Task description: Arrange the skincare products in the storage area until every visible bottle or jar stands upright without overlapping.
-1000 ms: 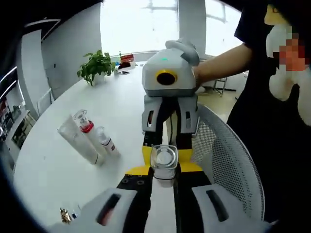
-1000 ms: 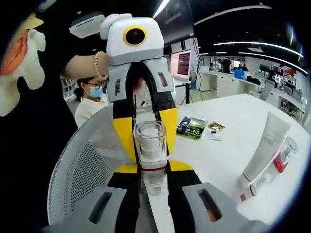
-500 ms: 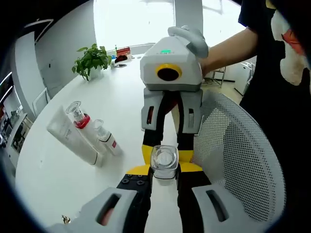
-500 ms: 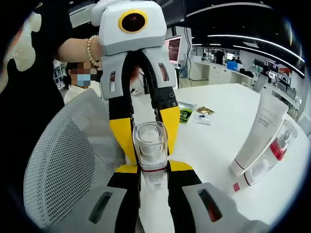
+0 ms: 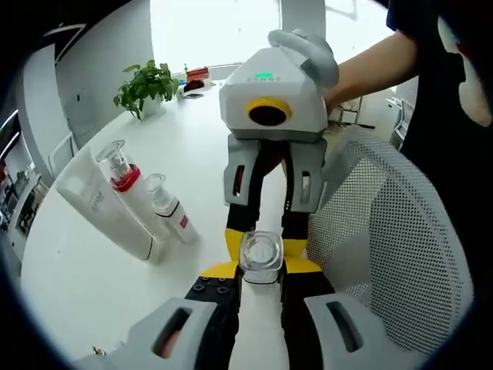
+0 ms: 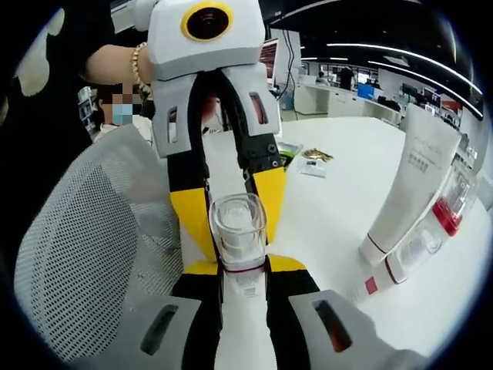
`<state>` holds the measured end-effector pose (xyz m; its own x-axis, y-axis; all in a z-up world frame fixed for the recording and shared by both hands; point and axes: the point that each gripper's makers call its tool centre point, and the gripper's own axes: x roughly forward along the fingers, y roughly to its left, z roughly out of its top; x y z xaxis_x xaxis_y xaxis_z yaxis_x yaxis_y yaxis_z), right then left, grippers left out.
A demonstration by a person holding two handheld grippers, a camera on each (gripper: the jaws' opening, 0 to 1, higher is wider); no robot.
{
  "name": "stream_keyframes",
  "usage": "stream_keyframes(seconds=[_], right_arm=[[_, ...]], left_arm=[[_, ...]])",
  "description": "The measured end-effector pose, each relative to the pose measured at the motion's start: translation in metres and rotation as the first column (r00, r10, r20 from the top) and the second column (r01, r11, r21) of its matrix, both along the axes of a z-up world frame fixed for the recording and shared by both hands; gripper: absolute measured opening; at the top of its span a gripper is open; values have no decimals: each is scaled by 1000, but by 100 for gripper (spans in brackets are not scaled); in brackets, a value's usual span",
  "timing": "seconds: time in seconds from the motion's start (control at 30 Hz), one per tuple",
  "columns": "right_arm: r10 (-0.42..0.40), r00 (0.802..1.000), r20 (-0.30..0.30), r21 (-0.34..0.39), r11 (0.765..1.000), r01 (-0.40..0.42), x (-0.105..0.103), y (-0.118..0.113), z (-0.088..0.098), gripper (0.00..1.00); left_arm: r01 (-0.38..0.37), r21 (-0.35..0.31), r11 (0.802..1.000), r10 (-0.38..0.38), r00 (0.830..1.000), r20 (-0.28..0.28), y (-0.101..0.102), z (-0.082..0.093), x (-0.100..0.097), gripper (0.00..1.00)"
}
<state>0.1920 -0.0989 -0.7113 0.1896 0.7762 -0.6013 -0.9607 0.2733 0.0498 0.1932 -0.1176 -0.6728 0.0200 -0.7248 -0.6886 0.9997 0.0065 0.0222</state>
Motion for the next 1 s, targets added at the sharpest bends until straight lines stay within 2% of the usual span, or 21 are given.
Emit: stream_keyframes(seconds=[0.23, 0.4, 0.47, 0.77, 1.0], right_arm=[[-25, 1000, -12, 11, 1000, 25, 4, -3, -2, 20], [-61, 998, -1, 4, 998, 61, 9, -6, -4, 21], [-71, 997, 11, -20, 997, 72, 11, -8, -9, 23], [-178, 984, -5, 28, 984, 178, 16, -18, -6, 36], [-252, 967, -22, 53, 966, 253, 18, -30, -4, 43]], left_arm=[[-8, -16, 1000, 8, 1000, -10, -3, -3, 5, 24], [-7, -22, 1000, 8, 1000, 9, -6, -3, 8, 24], [-8, -28, 1000, 8, 1000, 11, -9, -3, 11, 24], [-4, -37, 999, 5, 999, 36, -16, -2, 29, 24], [-22, -45, 999, 24, 999, 48, -18, -3, 53, 24]])
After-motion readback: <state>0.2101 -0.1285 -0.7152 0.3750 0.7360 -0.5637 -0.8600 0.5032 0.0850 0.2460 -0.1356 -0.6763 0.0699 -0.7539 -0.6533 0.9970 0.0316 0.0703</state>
